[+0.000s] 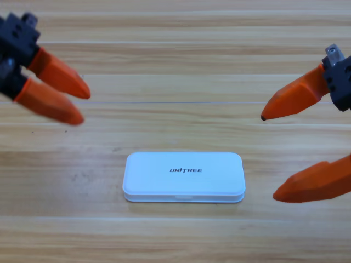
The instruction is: Clean up eraser and pencils
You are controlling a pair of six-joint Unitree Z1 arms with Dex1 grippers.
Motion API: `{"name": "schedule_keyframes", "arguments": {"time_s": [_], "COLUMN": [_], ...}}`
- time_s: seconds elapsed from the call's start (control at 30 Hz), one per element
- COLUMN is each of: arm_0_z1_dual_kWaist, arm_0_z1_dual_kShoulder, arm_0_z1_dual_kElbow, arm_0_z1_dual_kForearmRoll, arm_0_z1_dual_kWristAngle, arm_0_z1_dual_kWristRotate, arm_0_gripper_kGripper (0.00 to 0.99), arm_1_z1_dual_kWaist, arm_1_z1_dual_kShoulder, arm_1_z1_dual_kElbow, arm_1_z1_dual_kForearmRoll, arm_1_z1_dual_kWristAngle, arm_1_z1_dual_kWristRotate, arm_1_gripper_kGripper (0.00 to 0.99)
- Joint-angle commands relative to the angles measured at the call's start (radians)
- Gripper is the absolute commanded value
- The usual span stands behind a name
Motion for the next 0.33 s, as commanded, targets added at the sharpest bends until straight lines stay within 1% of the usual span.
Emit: {"name": "schedule_keyframes", "arguments": {"time_s": [0.03,0.33], "arm_0_z1_dual_kWaist": [-0.025,-0.025], "arm_0_z1_dual_kShoulder": [0.027,0.030], "arm_0_z1_dual_kElbow": [0.025,0.025], "arm_0_z1_dual_kForearmRoll": [-0.002,-0.006], "arm_0_z1_dual_kWristAngle": [0.002,0.002], "arm_0_z1_dual_kWristRotate": [-0.017,-0.023], "arm_0_gripper_kGripper": [0.990,0.990], "arm_1_z1_dual_kWaist": [-0.025,-0.025], "arm_1_z1_dual_kShoulder": [-0.013,-0.014], "arm_1_z1_dual_kElbow": [0.030,0.031], "arm_1_z1_dual_kForearmRoll": [-0.017,-0.017], "arm_1_z1_dual_kWristAngle": [0.018,0.018], "arm_1_z1_dual_kWristRotate": [0.009,0.009], "arm_1_gripper_kGripper": [0.988,0.988]}}
